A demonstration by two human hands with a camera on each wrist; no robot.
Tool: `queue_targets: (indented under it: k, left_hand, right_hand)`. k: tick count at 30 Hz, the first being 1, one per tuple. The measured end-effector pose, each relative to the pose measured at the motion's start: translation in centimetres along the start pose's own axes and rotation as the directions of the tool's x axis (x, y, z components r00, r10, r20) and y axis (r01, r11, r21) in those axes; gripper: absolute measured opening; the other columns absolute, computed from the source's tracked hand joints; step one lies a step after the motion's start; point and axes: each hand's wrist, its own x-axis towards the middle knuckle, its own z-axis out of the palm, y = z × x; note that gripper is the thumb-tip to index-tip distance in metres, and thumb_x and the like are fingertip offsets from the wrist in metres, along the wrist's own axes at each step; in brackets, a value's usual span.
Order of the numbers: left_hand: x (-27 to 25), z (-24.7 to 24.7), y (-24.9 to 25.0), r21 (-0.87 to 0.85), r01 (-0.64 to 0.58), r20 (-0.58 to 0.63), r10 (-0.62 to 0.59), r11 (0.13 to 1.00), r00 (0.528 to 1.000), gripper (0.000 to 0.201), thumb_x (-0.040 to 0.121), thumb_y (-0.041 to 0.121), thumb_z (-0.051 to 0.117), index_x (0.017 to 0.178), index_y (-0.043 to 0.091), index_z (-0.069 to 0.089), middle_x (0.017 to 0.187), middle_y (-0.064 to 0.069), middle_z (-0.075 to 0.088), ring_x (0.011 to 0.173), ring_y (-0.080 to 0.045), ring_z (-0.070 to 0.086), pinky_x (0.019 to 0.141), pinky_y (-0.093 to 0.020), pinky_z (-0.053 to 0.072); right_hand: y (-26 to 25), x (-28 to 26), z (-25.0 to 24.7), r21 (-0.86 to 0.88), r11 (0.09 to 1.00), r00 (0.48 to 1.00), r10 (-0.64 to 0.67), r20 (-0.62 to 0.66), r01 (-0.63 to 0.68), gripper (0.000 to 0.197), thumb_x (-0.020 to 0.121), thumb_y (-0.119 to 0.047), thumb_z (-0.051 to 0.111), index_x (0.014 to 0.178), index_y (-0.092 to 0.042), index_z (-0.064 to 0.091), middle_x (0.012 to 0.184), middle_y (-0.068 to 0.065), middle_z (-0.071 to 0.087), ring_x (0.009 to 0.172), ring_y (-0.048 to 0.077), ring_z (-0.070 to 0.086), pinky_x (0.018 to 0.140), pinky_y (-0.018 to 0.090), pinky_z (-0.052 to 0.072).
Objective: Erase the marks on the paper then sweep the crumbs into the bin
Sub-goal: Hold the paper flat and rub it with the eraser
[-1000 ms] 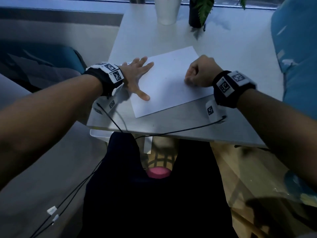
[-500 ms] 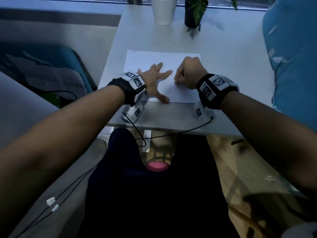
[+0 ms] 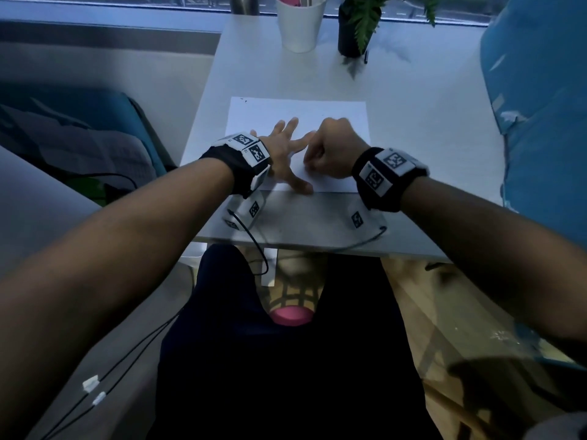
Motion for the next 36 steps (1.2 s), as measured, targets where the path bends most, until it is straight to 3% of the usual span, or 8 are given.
queue_targets:
  k: [5, 8, 13, 16, 20, 30, 34, 36]
  left_hand:
    - [0.0, -0.1, 0.2, 0.006, 0.009, 0.01, -0.009, 1.0, 1.0, 0.127, 0.054, 0.09, 0.06, 0.149, 0.049, -0.014, 0.161, 0.0, -0.023, 0.149, -0.025, -0.017, 0.11, -0.071, 0.009]
    - [-0.1, -0.2, 0.0, -0.01, 0.003, 0.022, -0.002, 1.0, 1.0, 0.126, 0.054, 0.088, 0.063, 0.148, 0.051, -0.013, 0.161, 0.0, -0.023, 0.149, -0.026, -0.017, 0.109, -0.071, 0.008]
    - [-0.2, -0.3, 0.4, 0.013, 0.01, 0.043, -0.011, 1.0, 0.999, 0.126, 0.057, 0.089, 0.06, 0.149, 0.049, -0.015, 0.16, 0.0, -0.025, 0.149, -0.025, -0.017, 0.111, -0.07, 0.009]
    - [-0.3, -0.4, 0.1, 0.027, 0.002, 0.038, -0.003, 1.0, 0.999, 0.127, 0.055, 0.09, 0.059, 0.149, 0.048, -0.015, 0.161, 0.0, -0.024, 0.149, -0.026, -0.016, 0.108, -0.071, 0.012]
    - [-0.2, -0.3, 0.4, 0.04, 0.005, 0.043, -0.007, 0.999, 0.999, 0.126, 0.058, 0.088, 0.059, 0.15, 0.046, -0.015, 0.161, -0.001, -0.023, 0.149, -0.027, -0.016, 0.109, -0.071, 0.014]
    - [0.0, 0.1, -0.1, 0.05, -0.04, 0.02, 0.039, 0.998, 0.999, 0.133, 0.041, 0.101, 0.048, 0.149, 0.049, -0.008, 0.162, 0.0, -0.016, 0.15, -0.03, -0.009, 0.104, -0.074, 0.019]
    - [0.3, 0.2, -0.1, 0.082, -0.024, 0.025, 0.022, 0.996, 0.999, 0.132, 0.046, 0.098, 0.047, 0.149, 0.046, -0.017, 0.161, -0.001, -0.023, 0.149, -0.028, -0.014, 0.107, -0.072, 0.017]
    - [0.2, 0.3, -0.3, 0.068, -0.042, 0.026, 0.041, 0.997, 0.999, 0.135, 0.039, 0.102, 0.043, 0.149, 0.048, -0.015, 0.161, 0.001, -0.021, 0.149, -0.029, -0.013, 0.104, -0.074, 0.017]
  right_hand:
    - [1.3, 0.9, -0.6, 0.097, 0.989, 0.99, 0.116, -0.083, -0.108, 0.017, 0.071, -0.012, 0.061, 0.06, -0.001, 0.068, 0.059, 0.012, 0.066, 0.063, 0.038, 0.06, 0.059, 0.024, 0.047]
    - [-0.3, -0.3, 0.2, 0.022, 1.0, 0.998, 0.021, 0.064, -0.022, 0.013, 0.074, -0.012, 0.064, 0.067, -0.007, 0.074, 0.067, 0.006, 0.071, 0.063, 0.02, 0.06, 0.061, 0.013, 0.038]
    - [1.1, 0.3, -0.8, 0.127, 0.986, 0.993, 0.115, -0.033, -0.11, 0.027, 0.07, -0.019, 0.057, 0.075, 0.001, 0.075, 0.072, 0.012, 0.074, 0.069, 0.03, 0.069, 0.07, 0.034, 0.057]
    - [0.0, -0.5, -0.5, 0.077, 0.995, 0.995, 0.056, 0.086, -0.063, 0.019, 0.073, -0.019, 0.064, 0.077, -0.006, 0.078, 0.073, 0.004, 0.074, 0.068, 0.02, 0.068, 0.067, 0.022, 0.053]
    - [1.0, 0.0, -1.3, 0.157, 0.975, 0.987, 0.163, -0.009, -0.159, 0.029, 0.069, -0.023, 0.058, 0.077, -0.002, 0.077, 0.075, 0.012, 0.075, 0.074, 0.027, 0.07, 0.072, 0.034, 0.059]
    - [-0.3, -0.6, -0.7, 0.081, 0.993, 0.989, 0.069, 0.13, -0.08, 0.024, 0.067, -0.027, 0.064, 0.077, -0.01, 0.078, 0.075, 0.002, 0.074, 0.071, 0.017, 0.067, 0.073, 0.028, 0.057]
    - [1.2, -0.1, -1.4, 0.162, 0.966, 0.978, 0.208, -0.034, -0.2, 0.032, 0.066, -0.027, 0.062, 0.079, 0.0, 0.074, 0.07, 0.004, 0.071, 0.074, 0.02, 0.069, 0.076, 0.032, 0.059]
    - [0.1, -0.4, -0.7, 0.099, 0.984, 0.989, 0.143, 0.035, -0.145, 0.035, 0.066, -0.028, 0.054, 0.077, 0.002, 0.069, 0.069, 0.005, 0.067, 0.069, 0.021, 0.065, 0.075, 0.031, 0.058]
